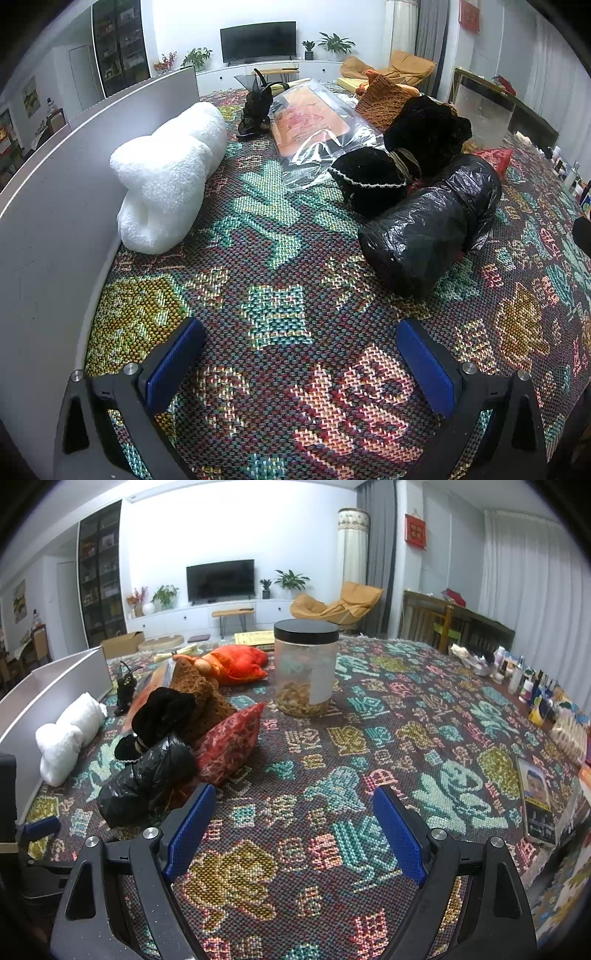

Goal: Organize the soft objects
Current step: 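Move both tools toward the pile of soft items on the table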

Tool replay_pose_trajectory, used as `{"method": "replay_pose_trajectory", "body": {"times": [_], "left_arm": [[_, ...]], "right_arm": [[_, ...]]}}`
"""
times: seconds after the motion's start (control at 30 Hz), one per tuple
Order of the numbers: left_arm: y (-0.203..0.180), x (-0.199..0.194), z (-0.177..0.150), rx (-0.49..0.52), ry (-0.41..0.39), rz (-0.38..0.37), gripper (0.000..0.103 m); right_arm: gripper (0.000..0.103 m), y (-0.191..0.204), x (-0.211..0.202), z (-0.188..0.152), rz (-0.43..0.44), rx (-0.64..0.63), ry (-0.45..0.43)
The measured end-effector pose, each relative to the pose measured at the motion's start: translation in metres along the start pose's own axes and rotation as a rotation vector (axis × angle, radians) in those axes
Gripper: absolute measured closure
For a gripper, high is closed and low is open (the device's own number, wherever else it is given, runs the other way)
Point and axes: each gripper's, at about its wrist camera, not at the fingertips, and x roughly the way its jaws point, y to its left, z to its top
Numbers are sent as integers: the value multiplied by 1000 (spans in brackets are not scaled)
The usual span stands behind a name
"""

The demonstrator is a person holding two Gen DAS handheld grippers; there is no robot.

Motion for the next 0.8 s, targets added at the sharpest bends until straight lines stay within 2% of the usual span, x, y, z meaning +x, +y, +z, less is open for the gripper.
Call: {"method": "replay_pose_trajectory", "body": {"times": [0.8], "left_arm": [[0,0,-1,1,1,1,0]], "right_arm": [[14,-7,2,0,17,36,14]]}}
